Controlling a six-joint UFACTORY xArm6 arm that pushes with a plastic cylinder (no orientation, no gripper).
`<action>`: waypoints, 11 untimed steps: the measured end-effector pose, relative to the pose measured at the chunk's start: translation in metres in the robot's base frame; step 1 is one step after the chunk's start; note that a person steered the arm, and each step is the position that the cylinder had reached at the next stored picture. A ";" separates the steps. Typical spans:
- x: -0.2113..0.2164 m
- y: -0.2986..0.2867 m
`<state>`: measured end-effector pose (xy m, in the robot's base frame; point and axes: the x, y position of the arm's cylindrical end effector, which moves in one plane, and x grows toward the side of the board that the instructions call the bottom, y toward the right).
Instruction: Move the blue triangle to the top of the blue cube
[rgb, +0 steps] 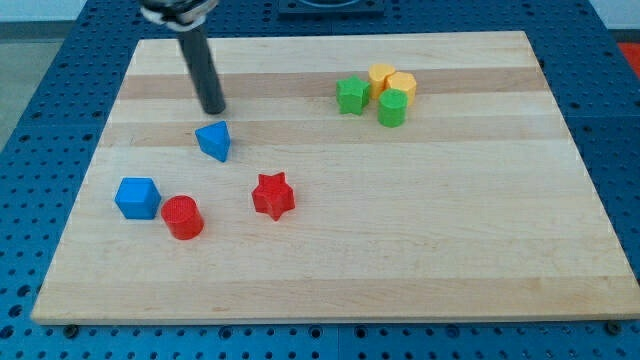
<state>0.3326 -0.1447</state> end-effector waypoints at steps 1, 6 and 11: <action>0.001 0.038; 0.110 -0.035; 0.073 0.026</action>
<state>0.4052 -0.1187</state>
